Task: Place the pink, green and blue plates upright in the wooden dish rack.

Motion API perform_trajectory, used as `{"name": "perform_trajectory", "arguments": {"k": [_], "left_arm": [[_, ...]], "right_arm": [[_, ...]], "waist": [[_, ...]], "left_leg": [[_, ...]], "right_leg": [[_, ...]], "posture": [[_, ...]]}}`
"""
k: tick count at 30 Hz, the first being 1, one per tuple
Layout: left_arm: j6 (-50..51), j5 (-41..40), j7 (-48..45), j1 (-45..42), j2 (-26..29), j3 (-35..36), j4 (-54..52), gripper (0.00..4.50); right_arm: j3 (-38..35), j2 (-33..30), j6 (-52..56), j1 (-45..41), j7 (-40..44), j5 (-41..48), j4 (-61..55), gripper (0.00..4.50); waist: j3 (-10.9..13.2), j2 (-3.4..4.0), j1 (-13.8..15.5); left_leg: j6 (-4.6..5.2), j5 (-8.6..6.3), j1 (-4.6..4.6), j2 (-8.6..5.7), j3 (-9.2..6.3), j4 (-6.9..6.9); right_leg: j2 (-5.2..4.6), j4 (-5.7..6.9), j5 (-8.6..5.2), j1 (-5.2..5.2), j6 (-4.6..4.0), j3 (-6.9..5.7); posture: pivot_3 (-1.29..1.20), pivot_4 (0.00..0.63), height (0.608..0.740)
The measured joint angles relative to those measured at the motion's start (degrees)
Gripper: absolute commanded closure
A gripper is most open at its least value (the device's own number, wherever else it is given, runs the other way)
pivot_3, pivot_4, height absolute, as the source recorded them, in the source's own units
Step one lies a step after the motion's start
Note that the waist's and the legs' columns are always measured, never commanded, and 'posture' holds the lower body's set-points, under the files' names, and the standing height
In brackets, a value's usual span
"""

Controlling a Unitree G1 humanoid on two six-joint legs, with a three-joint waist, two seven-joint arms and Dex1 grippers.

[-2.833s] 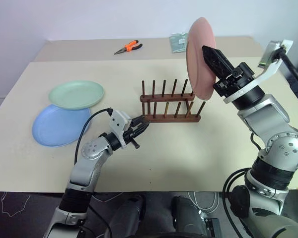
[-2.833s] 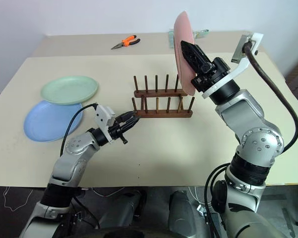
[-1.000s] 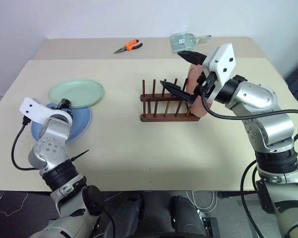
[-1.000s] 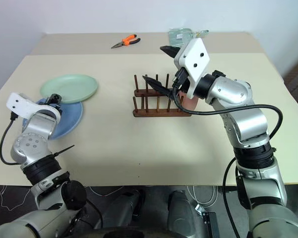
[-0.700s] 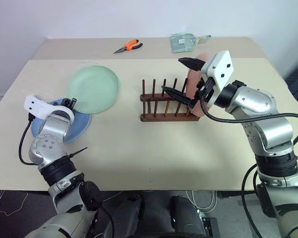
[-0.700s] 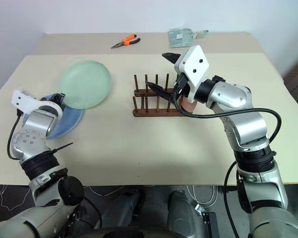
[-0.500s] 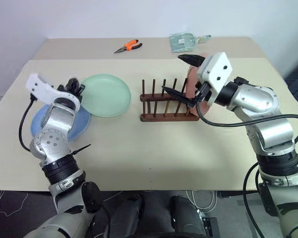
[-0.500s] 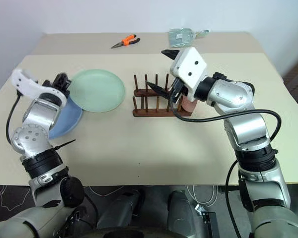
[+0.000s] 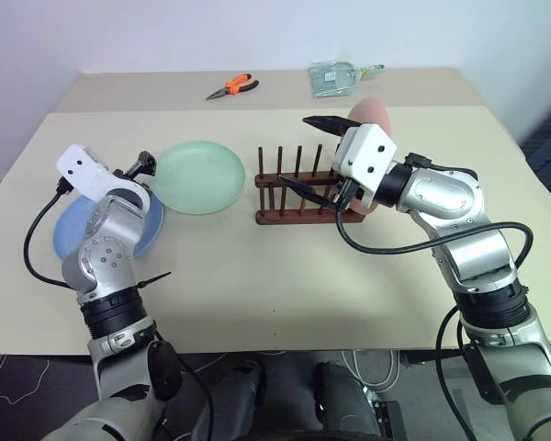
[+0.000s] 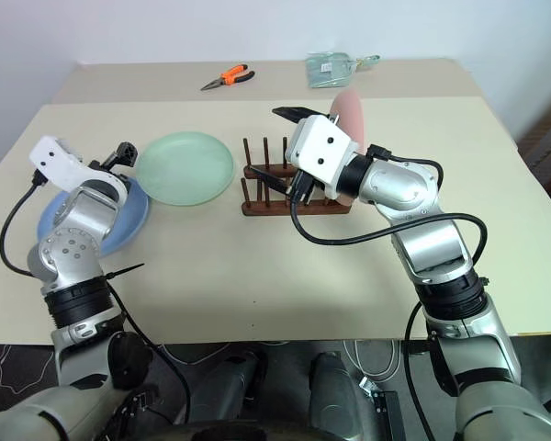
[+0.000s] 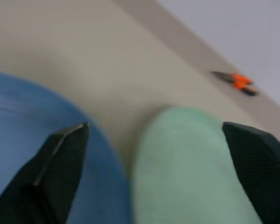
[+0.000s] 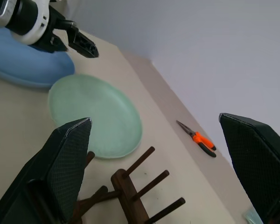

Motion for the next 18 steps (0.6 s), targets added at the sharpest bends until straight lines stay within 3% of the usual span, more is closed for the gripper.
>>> {"name": "perform_trajectory", "arguments": {"k": [8,11,18], "left_arm": [[2.38,1.9,0.94,-2.5,-0.1,-0.84,5.48,0.07],[2.11,3.76,-1.23,-5.67,0.31,-4.21,6.69,0.07],[-3.03,10.01,-5.48,-12.24,2.19,-7.8,20.71,0.07]], "right_arm": [[0.24,0.5,-0.25,0.91,0.28,-1.09,0.44,0.0],[0.37,0.81,-0.31,1.62,0.29,-1.63,0.57,0.0],[0.39,1.27,-0.72,2.38,0.3,-2.64,1.02,0.0]], "waist": [[0.0,-0.01,0.02],[0.01,-0.02,0.06],[0.0,-0.02,-0.39]], "left_leg": [[-0.03,0.02,0.0,0.0,0.06,0.0],[-0.04,0.03,0.0,0.01,0.11,0.01],[-0.04,0.03,0.08,0.07,0.25,-0.05]], "right_leg": [[0.01,0.0,0.04,-0.03,0.05,0.06],[0.01,0.0,0.06,-0.03,0.06,0.08],[0.04,0.01,0.08,-0.05,0.07,0.19]], "posture": [[0.0,0.15,0.739],[0.0,0.15,0.739],[0.0,0.15,0.739]]}}
